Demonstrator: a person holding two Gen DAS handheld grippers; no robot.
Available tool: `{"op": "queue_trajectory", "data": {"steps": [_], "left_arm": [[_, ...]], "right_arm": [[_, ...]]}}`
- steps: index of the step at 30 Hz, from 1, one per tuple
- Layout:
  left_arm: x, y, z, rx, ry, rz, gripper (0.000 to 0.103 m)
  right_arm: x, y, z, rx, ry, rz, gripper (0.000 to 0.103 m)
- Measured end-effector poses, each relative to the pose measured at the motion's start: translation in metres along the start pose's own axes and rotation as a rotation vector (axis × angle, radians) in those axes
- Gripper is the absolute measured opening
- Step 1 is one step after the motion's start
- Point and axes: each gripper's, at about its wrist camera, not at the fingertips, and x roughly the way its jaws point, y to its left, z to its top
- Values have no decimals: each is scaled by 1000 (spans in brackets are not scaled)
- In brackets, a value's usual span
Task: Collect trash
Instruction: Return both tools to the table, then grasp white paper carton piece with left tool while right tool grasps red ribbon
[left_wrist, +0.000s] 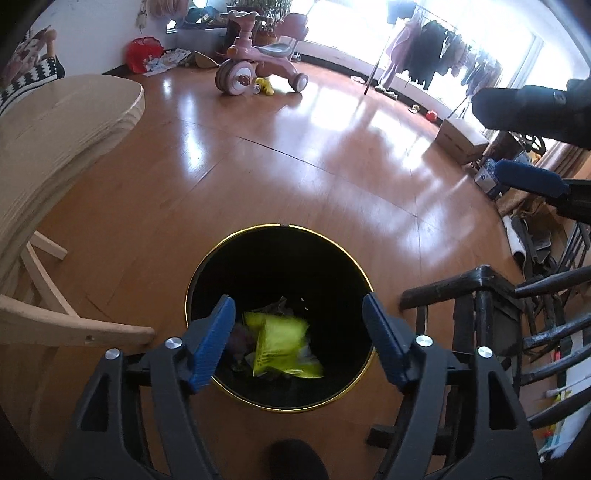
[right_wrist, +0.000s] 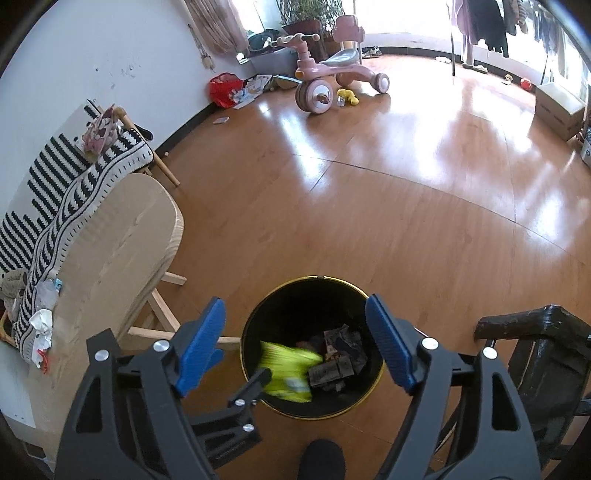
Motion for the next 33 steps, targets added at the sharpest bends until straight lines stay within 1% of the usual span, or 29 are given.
{"op": "queue_trajectory", "data": {"steps": [4,6,7,8,10,12,15,16,18,19,24,26,29,31,33], "left_arm": [[-19,9,4,-12,-28,12,72],[-41,23,4,-23,-55,35,77],[-52,30,4,-32,-75,52,82],[-69,42,4,-45,-101,80,83],[-89,57,3,-59,-117,107,84],[-117,80,1,-79,-145,139,86],[-161,118,-9,-118,-186,232,87],[-180,137,-14,-143,-193,283,87],[-207,171,-21,-191,-193,349,87],[-219,185,-24,-213,-195,369,87],[-303,283,-64,-363,-254,531,87],[-339,325,-87,-438,-279,605,87],[-382,375,-120,-515,-302,700,87],[-401,403,-136,-546,-303,763,87],[-415,434,-151,-571,-297,805,87]], "right_arm": [[1,16,1,-20,-4,15,77],[4,31,2,-34,1,31,78],[5,37,3,-42,3,37,80],[7,48,3,-54,4,45,80],[10,72,1,-88,4,59,81],[12,97,-1,-123,3,72,83],[19,141,-6,-172,16,109,85],[22,160,-8,-194,18,123,85],[27,194,-13,-232,26,151,85],[30,209,-15,-248,32,163,85],[44,298,-36,-345,63,239,85],[51,341,-48,-395,81,281,85],[59,400,-69,-468,107,335,85],[64,437,-87,-522,128,373,85],[69,476,-109,-587,154,414,85]]}}
